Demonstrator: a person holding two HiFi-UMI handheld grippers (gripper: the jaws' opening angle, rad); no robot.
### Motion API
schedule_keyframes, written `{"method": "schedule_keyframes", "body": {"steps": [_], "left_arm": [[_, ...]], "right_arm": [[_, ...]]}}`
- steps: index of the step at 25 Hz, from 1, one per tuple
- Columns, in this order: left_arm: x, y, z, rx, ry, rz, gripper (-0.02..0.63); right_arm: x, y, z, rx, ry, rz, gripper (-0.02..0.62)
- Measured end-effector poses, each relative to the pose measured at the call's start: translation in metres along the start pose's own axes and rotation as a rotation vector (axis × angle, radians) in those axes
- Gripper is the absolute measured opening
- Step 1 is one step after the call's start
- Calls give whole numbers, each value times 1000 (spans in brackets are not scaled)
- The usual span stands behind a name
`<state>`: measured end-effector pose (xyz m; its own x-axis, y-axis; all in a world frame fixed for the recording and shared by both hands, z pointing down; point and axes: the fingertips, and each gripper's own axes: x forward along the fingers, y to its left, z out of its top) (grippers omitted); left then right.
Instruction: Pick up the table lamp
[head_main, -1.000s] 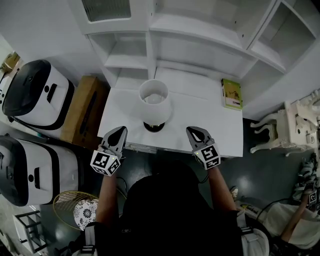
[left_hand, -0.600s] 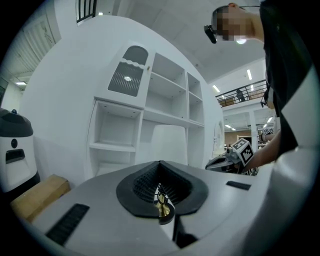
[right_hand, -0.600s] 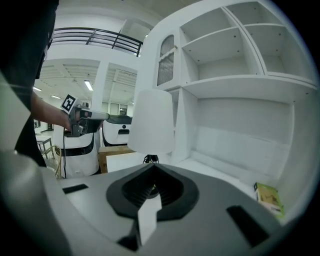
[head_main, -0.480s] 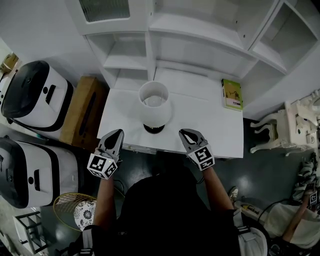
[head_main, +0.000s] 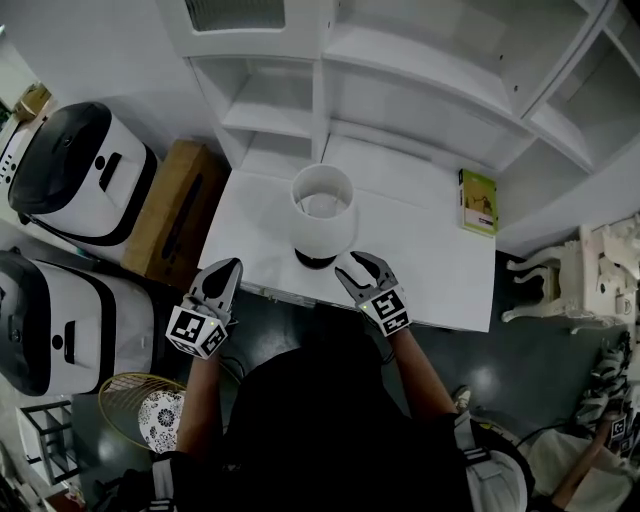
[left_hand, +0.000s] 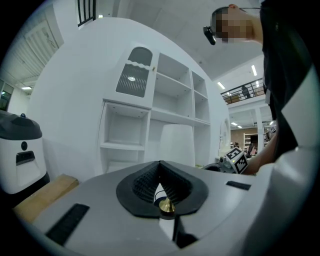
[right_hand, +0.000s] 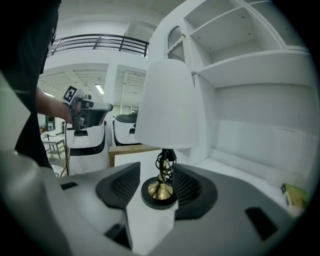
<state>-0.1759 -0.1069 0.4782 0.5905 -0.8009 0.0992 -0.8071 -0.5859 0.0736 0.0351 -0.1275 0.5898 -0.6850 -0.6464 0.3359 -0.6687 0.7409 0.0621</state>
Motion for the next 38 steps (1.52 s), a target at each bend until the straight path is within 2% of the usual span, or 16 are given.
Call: {"method": "schedule_keyframes", "body": {"steps": [2, 13, 18, 28, 33, 38], "left_arm": [[-5, 4, -1, 0, 6, 15, 9], [-38, 22, -12, -30, 39, 100, 9], [-53, 27, -21, -47, 61, 155, 10], [-68, 29, -27, -54, 85, 220, 11], [-71, 27, -34, -67, 102, 243, 10], [-70, 28, -36, -72, 118, 254, 10]], "right_arm": [[13, 4, -5, -3, 11, 23, 209], [55, 14, -7, -15, 38, 85, 222], [71, 14, -6, -15, 34, 91, 249], [98, -2, 5, -15, -40, 13, 250], [107, -3, -5, -33, -13, 22, 250], [115, -3, -3, -27, -37, 30, 249]]}}
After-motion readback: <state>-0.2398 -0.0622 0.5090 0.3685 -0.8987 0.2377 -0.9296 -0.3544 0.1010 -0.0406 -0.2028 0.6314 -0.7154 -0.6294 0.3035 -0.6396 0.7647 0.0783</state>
